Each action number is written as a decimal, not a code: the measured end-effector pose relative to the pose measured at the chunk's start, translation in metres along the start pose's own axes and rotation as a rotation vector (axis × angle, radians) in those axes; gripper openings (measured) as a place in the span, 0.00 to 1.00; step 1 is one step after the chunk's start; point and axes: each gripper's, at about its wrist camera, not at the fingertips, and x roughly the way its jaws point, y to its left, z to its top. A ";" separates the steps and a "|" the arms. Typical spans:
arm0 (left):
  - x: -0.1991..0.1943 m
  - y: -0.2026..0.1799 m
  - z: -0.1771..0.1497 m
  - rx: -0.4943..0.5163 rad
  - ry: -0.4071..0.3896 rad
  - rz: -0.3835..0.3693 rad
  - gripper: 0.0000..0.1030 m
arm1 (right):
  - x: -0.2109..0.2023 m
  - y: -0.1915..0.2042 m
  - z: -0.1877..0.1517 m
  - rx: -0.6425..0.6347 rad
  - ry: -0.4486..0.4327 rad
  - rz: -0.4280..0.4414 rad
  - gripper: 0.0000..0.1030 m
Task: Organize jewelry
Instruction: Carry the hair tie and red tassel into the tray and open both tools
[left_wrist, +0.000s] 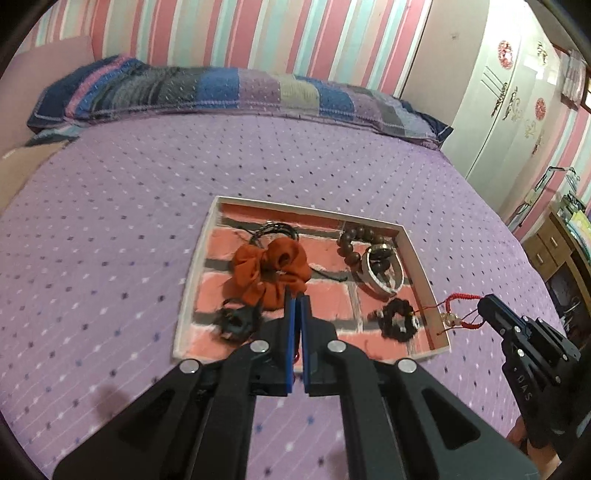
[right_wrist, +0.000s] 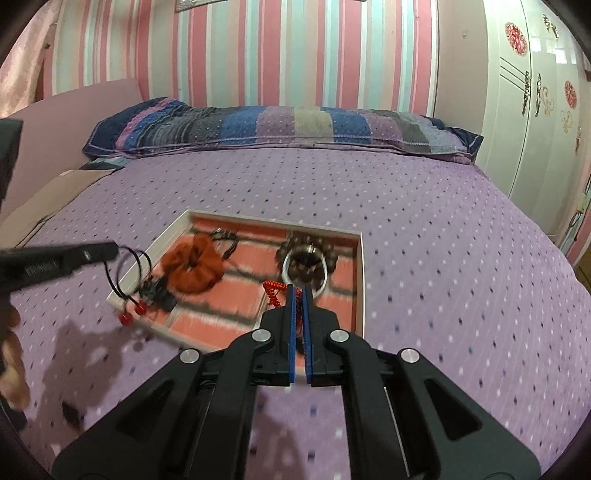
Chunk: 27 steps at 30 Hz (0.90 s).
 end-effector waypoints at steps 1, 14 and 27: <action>0.012 0.000 0.004 -0.005 0.013 -0.002 0.03 | 0.006 -0.001 0.002 0.003 0.005 -0.003 0.04; 0.116 0.003 -0.003 0.032 0.140 0.084 0.04 | 0.104 -0.030 -0.008 0.040 0.153 -0.089 0.04; 0.046 -0.009 -0.015 0.130 0.055 0.096 0.69 | 0.092 -0.044 -0.024 0.110 0.226 -0.036 0.51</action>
